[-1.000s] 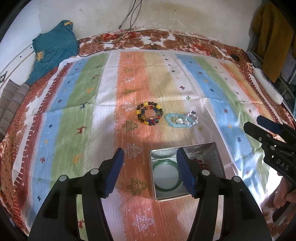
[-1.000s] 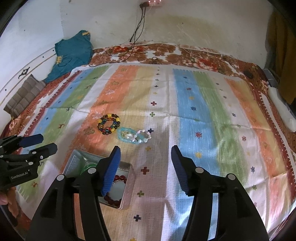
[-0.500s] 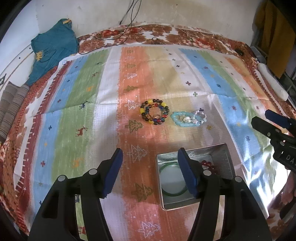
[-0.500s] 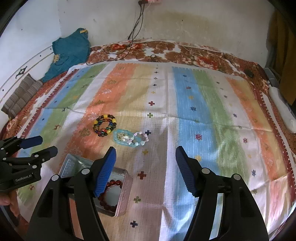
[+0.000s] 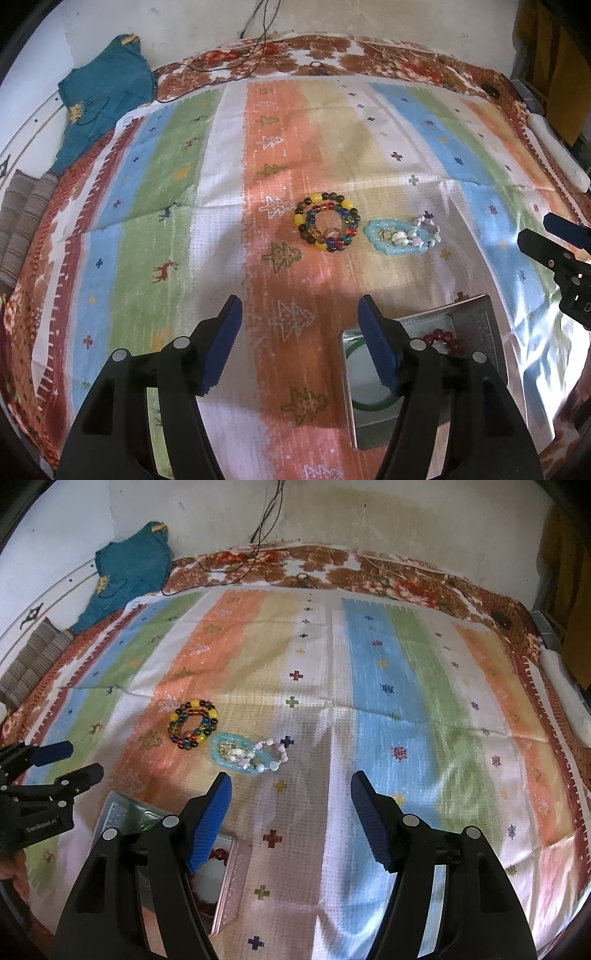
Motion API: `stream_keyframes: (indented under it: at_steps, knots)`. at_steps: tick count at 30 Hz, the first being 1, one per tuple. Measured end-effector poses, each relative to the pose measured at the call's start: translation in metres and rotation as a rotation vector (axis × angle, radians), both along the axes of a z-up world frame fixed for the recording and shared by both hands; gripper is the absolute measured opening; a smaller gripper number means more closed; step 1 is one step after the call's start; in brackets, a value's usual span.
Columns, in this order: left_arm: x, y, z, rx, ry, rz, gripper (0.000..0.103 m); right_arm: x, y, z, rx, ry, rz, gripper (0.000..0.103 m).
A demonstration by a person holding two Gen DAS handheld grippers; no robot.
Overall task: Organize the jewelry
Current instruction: 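Move both tools back toward the multicolour and clear bead bracelets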
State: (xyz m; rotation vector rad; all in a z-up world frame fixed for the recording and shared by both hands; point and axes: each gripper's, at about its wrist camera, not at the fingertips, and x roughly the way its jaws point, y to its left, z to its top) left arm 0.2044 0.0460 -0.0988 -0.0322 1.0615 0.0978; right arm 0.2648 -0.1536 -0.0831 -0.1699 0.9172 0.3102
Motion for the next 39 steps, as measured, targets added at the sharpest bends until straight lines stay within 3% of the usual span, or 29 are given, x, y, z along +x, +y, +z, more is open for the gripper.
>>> stream_keyframes:
  at_steps: [10,39]
  knots:
    - [0.017,-0.001,-0.011,0.000,0.002,-0.012,0.067,0.019,0.004,-0.012,-0.017,0.021,-0.006,0.067]
    - [0.070,0.025,-0.042,-0.097,0.054,0.062,0.069,0.063,0.027,-0.061,-0.083,0.105,0.000,0.067]
